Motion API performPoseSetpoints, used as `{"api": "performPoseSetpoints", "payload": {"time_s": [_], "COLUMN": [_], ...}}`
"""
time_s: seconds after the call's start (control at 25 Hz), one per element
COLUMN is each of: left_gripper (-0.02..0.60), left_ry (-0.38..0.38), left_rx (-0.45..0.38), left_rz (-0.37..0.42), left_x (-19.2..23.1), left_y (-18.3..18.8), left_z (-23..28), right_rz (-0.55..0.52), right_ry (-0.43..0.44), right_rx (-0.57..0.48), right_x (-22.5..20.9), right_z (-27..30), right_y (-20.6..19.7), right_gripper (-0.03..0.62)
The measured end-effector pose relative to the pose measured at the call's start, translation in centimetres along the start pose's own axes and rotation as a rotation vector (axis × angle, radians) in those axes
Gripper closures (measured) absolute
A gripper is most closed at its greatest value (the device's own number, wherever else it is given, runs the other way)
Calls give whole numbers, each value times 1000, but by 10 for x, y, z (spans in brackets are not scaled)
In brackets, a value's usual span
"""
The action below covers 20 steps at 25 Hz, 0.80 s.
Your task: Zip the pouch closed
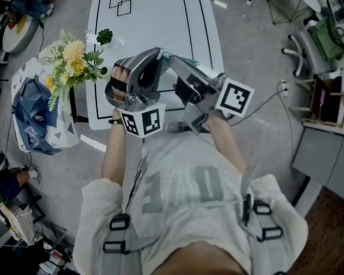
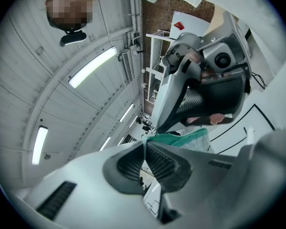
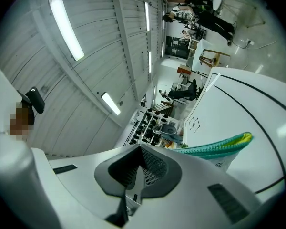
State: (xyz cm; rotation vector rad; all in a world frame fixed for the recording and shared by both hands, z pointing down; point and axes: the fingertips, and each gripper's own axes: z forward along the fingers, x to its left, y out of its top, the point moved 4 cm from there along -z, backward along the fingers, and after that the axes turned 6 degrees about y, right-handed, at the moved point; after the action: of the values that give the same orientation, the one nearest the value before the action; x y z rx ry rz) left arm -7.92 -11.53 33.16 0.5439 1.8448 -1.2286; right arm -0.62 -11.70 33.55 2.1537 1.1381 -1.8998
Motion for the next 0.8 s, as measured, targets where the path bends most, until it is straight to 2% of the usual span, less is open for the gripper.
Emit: {"api": "performPoseSetpoints", "payload": {"time_s": [0.16,0.44,0.68,0.8], "left_gripper": [569,569,569,569], "left_ry": [38,92,98,113], "left_rx": [33,66,82,102], "left_rz": [-137,-269,-309,-305], "left_x": [10,24,24,36], "left_y": [-5,-12,-18,-21], "left_z": [-3,-7,-11,-13], "right_rz": [-16,-63,-123,-132], "right_ry": [-51,-110,-173,-213], "right_rx": [-12,-33,-20,-36], "right_x": [-10,-21,-27,-34], "right_z": [-7,-15,-14,-22], "right_y": [4,10,10,16], "right_gripper": [588,588,588,588]}}
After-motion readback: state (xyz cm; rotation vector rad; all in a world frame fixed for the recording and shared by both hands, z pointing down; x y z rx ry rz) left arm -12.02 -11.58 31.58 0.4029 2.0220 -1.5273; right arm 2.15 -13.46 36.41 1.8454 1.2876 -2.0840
